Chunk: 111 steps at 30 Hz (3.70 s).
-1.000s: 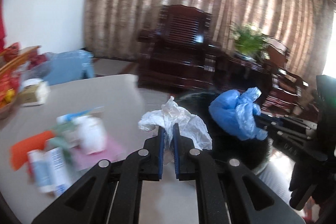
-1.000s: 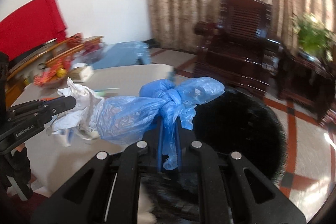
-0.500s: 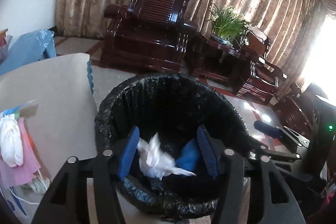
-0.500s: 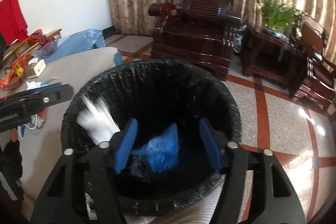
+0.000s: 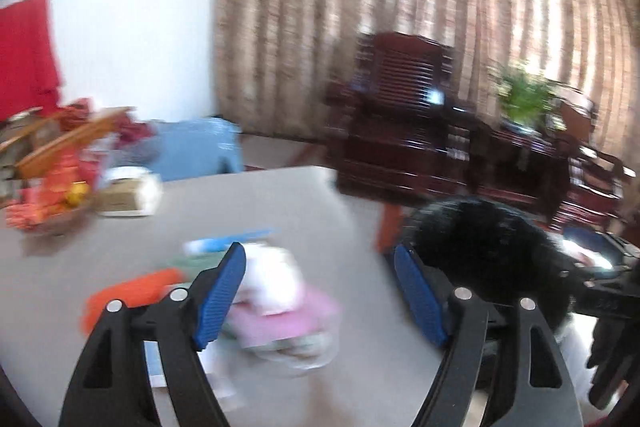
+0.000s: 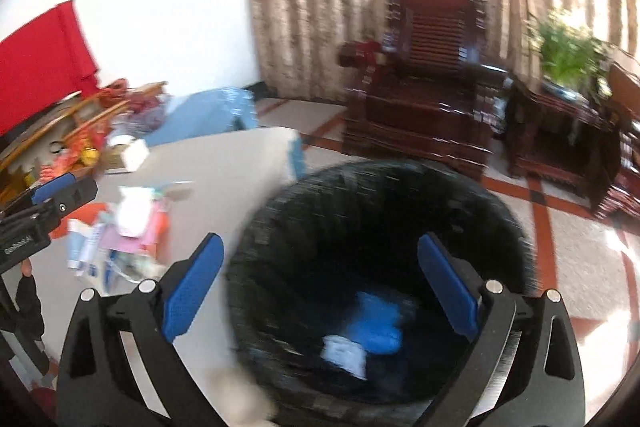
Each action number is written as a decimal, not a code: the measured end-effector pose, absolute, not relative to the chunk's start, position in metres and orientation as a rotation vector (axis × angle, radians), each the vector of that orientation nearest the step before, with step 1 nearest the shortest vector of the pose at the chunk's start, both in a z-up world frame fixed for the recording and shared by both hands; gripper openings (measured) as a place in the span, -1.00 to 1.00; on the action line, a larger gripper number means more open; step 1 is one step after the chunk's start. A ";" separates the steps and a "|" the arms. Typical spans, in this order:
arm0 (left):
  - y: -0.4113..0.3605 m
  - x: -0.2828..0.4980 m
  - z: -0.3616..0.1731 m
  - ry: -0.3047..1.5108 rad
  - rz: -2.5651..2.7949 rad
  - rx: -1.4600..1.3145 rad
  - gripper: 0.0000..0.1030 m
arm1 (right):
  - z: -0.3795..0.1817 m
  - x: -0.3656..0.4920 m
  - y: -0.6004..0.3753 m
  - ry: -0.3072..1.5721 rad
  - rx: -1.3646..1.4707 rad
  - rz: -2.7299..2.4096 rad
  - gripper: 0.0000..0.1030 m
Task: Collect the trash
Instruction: 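Grasp the orange mesh net with the left tool while the right tool grasps the white bag, then carry the orange net and white bag over the bin and release both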
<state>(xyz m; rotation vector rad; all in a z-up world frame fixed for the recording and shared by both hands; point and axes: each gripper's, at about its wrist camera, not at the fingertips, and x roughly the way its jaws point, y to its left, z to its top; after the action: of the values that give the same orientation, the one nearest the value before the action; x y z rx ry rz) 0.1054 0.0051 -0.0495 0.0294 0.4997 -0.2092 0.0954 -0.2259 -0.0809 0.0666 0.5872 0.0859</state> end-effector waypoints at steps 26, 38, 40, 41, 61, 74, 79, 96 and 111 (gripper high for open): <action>0.127 0.145 -0.114 0.636 -0.030 -0.045 -0.49 | -0.100 0.166 -0.069 0.623 -0.058 0.363 0.61; 0.125 0.141 -0.103 0.589 -0.002 -0.066 -0.78 | -0.131 0.208 -0.037 0.733 -0.050 0.413 0.41; 0.125 0.141 -0.101 0.585 0.000 -0.065 -0.79 | -0.136 0.212 -0.035 0.761 -0.051 0.419 0.24; 0.126 0.140 -0.100 0.582 -0.001 -0.068 -0.79 | -0.138 0.213 -0.036 0.770 -0.049 0.427 0.17; 0.099 0.115 -0.047 0.449 -0.025 -0.086 -0.79 | -0.063 0.174 -0.060 0.605 0.013 0.524 -0.48; 0.053 0.099 -0.016 0.378 -0.135 -0.077 -0.79 | -0.019 0.136 -0.107 0.501 0.014 0.460 -0.48; 0.025 0.099 -0.018 0.390 -0.193 -0.061 -0.79 | -0.020 0.125 -0.135 0.498 0.002 0.396 -0.48; -0.076 0.113 -0.045 0.473 -0.401 -0.033 -0.79 | -0.051 0.096 -0.251 0.552 0.058 0.119 -0.48; -0.176 0.139 -0.069 0.531 -0.564 0.020 -0.79 | -0.096 0.094 -0.342 0.608 0.065 -0.112 -0.40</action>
<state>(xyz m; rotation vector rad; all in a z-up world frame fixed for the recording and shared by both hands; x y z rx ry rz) 0.1390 -0.1763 -0.0689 0.0196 0.5309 -0.5635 0.0941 -0.3421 -0.0965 0.0650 0.6076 -0.1117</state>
